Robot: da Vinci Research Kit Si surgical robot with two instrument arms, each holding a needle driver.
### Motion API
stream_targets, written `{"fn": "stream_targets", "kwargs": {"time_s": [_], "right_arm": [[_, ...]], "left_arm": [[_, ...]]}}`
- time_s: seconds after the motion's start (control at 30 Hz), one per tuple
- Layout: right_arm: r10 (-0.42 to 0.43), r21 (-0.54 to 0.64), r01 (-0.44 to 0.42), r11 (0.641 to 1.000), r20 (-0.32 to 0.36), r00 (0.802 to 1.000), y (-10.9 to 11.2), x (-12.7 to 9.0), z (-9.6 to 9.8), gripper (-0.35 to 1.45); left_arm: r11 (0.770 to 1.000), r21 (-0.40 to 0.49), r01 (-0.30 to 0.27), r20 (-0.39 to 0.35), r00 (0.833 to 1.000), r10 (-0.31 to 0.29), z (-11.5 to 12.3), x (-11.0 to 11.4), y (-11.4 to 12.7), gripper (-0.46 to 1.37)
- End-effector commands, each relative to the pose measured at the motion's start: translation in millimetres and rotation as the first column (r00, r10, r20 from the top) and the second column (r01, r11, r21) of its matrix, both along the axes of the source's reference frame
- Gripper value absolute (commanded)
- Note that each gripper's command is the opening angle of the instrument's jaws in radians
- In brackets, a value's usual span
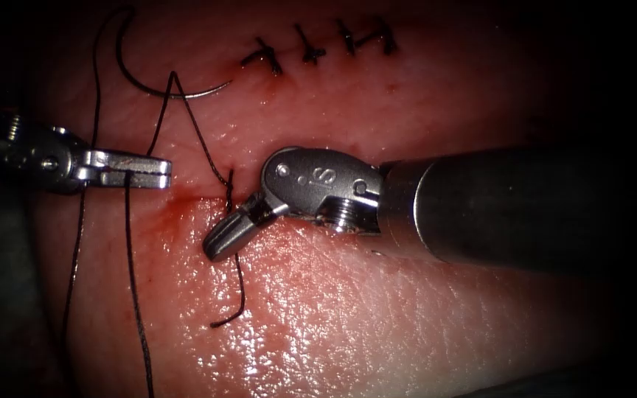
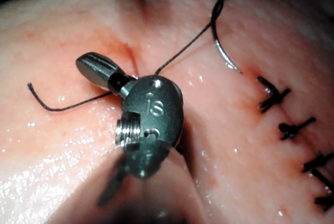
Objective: Wound Closure
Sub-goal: Wrap suture clockwise one time around right end-effector
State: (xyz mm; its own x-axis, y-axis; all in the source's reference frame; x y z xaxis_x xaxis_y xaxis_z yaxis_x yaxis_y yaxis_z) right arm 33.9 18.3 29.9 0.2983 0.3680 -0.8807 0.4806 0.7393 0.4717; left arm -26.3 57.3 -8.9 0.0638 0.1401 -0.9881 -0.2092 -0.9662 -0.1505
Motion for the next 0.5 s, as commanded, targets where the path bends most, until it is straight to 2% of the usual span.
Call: {"fn": "stream_targets", "kwargs": {"time_s": [0.03, 0.23, 0.5], "right_arm": [[0.008, -0.002, -0.008, 1.0, 0.004, 1.0, 0.0, 0.0, 0.0, -0.35], [0.016, -0.001, -0.016, 1.0, 0.007, 1.0, 0.0, 0.1, 0.0, -0.35], [0.068, 0.007, -0.068, 0.998, 0.021, 0.997, 0.5, 0.5, 0.9, -0.35]], "left_arm": [[1.0, 0.0, -0.004, 0.001, 1.0, 0.004, 0.0, 0.0, 0.0, -0.35], [1.0, 0.001, -0.005, 0.001, 1.0, 0.005, -0.1, 0.0, 0.1, -0.35], [1.0, 0.007, -0.004, 0.002, 1.0, 0.004, -0.6, 0.0, 0.3, -0.35]]}}
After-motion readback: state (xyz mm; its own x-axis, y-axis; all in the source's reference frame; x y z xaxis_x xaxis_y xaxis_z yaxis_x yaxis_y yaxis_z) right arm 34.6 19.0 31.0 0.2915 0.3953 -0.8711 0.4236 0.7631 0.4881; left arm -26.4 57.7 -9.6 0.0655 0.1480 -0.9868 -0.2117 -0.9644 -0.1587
